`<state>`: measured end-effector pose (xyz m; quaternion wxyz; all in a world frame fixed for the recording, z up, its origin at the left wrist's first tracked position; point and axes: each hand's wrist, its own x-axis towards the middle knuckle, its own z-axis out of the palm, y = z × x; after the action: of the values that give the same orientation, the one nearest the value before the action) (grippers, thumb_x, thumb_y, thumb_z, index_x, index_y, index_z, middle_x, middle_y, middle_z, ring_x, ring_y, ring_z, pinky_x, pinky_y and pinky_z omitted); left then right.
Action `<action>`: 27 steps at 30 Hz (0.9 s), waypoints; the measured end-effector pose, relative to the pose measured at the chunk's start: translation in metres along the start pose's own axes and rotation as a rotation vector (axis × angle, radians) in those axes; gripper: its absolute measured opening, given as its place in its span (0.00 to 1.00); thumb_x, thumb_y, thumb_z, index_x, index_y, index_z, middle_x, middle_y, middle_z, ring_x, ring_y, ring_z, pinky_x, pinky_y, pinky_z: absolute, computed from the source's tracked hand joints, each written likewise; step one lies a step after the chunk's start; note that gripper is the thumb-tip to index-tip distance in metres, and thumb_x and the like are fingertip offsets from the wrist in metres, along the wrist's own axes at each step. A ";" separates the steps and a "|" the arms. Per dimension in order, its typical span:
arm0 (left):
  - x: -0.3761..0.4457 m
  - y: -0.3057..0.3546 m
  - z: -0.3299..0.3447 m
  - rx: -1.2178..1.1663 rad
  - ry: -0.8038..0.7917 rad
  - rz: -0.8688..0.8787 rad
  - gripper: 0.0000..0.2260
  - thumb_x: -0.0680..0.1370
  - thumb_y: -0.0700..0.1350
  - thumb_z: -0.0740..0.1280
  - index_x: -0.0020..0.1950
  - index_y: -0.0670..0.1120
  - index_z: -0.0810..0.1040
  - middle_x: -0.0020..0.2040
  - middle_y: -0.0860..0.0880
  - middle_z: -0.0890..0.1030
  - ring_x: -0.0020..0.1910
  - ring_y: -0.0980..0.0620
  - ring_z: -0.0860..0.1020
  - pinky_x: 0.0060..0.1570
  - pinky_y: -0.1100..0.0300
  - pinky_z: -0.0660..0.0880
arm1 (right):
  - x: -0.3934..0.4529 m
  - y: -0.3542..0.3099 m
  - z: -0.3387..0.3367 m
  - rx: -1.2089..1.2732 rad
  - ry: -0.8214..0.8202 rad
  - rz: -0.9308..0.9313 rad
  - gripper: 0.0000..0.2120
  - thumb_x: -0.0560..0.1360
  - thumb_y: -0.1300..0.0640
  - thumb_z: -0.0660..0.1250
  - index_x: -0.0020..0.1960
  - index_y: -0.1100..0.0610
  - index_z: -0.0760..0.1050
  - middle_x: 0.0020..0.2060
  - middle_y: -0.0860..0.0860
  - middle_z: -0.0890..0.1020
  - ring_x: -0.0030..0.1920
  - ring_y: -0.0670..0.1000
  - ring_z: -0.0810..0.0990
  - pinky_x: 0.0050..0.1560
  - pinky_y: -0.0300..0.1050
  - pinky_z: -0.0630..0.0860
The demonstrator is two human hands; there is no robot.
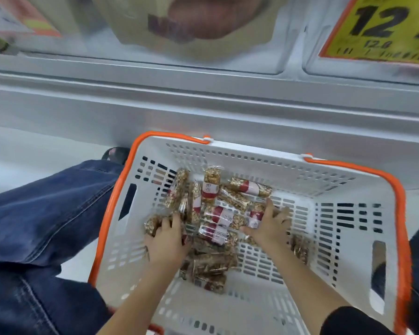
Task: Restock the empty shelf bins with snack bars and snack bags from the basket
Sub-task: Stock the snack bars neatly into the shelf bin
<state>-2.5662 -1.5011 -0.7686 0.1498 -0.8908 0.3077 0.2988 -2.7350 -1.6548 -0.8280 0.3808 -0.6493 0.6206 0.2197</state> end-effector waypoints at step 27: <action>-0.014 0.050 -0.008 -0.715 0.034 -0.244 0.30 0.64 0.55 0.75 0.60 0.49 0.69 0.51 0.49 0.79 0.54 0.43 0.77 0.60 0.47 0.71 | -0.048 -0.022 -0.019 0.553 -0.295 -0.263 0.42 0.61 0.52 0.73 0.67 0.38 0.54 0.64 0.48 0.62 0.61 0.52 0.70 0.63 0.52 0.72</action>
<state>-2.6035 -1.5370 -0.7574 -0.1413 -0.9218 0.0780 0.3524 -2.7237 -1.6405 -0.7750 0.6534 -0.5569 0.5059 0.0837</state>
